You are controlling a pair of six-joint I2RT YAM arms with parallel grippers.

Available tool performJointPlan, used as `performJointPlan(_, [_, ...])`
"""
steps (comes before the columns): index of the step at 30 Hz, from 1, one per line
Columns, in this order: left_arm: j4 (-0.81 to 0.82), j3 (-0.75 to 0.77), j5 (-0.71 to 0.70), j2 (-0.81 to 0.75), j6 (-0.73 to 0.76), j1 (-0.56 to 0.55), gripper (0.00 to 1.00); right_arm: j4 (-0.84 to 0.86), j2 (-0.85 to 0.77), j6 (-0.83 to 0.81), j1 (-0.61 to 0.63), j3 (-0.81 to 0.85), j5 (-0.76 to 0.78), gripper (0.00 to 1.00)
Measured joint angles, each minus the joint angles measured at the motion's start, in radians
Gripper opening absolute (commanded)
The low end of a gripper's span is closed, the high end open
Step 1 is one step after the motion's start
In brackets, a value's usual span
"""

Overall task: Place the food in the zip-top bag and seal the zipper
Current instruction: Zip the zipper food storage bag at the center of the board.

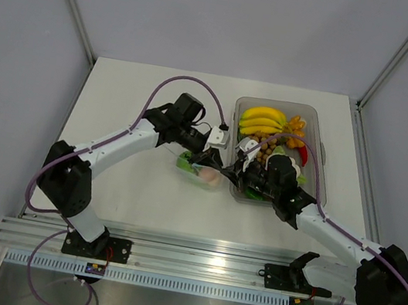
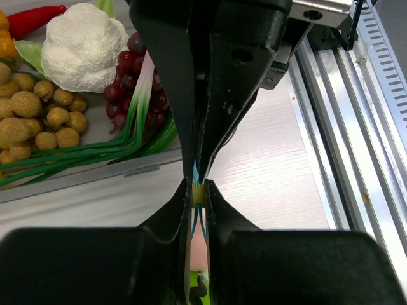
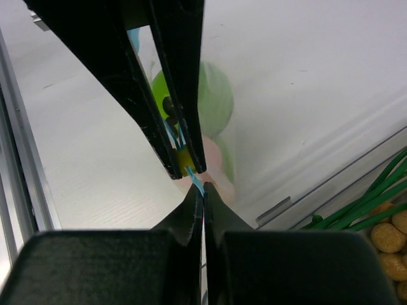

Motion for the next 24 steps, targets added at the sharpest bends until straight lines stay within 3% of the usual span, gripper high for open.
performJointPlan(15, [0.010,-0.121,-0.034,-0.097,-0.077,0.070,0.00,0.131,-0.002,0.098,0.003,-0.051,0.137,0.00])
performJointPlan(24, [0.078,-0.280,-0.086,-0.262,-0.176,0.163,0.00,0.157,-0.002,0.122,0.003,-0.059,0.182,0.00])
